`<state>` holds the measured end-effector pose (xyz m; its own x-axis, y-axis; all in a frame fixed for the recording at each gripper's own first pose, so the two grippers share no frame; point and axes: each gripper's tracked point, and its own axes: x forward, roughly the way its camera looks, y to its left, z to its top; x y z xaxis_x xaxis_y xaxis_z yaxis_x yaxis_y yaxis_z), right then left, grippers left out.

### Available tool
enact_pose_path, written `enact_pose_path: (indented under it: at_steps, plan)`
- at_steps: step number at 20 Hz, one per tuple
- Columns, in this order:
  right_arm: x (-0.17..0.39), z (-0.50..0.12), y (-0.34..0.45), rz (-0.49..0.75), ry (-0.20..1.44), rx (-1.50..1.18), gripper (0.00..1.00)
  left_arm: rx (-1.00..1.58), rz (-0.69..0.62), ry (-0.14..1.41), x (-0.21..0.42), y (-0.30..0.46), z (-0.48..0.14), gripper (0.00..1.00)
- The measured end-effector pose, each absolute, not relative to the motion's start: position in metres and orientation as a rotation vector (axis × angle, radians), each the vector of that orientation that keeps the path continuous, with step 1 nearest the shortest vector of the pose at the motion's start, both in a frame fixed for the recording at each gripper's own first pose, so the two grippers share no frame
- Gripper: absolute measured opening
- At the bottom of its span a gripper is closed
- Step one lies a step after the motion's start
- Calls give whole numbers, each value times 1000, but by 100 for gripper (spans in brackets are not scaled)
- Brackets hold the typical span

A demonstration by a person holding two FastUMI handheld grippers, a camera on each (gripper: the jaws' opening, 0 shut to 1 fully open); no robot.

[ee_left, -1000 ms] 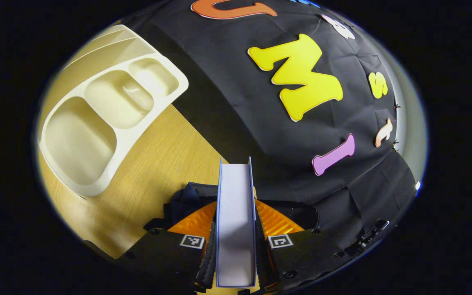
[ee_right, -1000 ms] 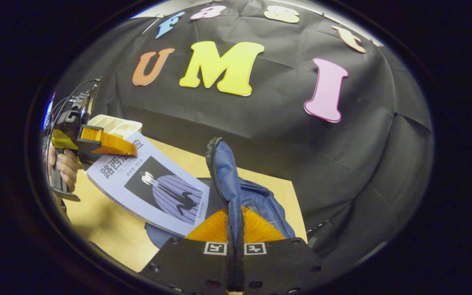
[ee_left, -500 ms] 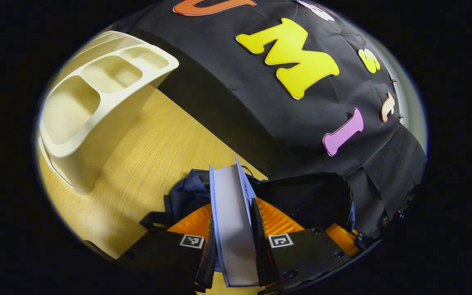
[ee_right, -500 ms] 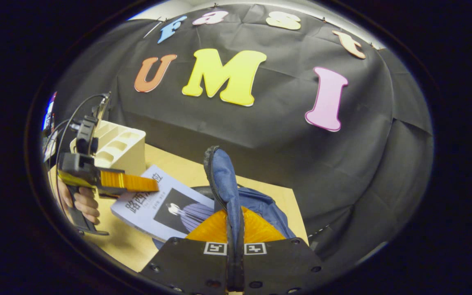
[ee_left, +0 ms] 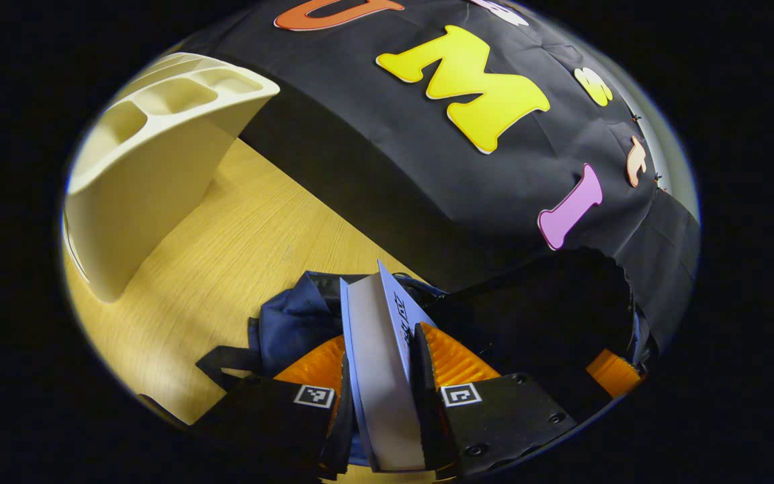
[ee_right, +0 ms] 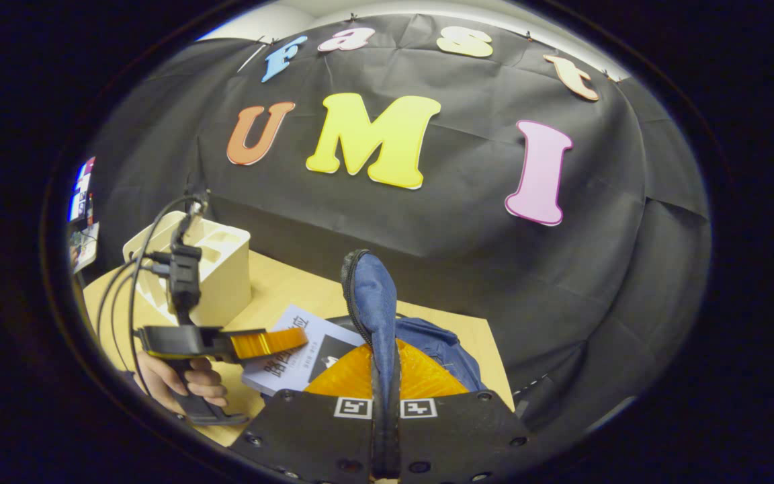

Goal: Open the schoolbag, grab two books from the bookshelf and put them into the schoolbag.

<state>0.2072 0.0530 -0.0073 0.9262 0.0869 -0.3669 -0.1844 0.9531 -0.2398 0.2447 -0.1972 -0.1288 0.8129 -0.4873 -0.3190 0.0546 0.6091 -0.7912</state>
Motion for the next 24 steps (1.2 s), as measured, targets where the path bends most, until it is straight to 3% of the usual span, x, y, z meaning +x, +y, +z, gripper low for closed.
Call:
enact_pose_path:
  at_steps: [17, 24]
  plan:
    - [205, 3, 44, 175, 312, -185, 0, -870, -281, 487, 267, -277, -140, 43]
    - [210, -9, 33, 142, 332, -137, 2, -812, -276, 508, 265, -271, -147, 54]
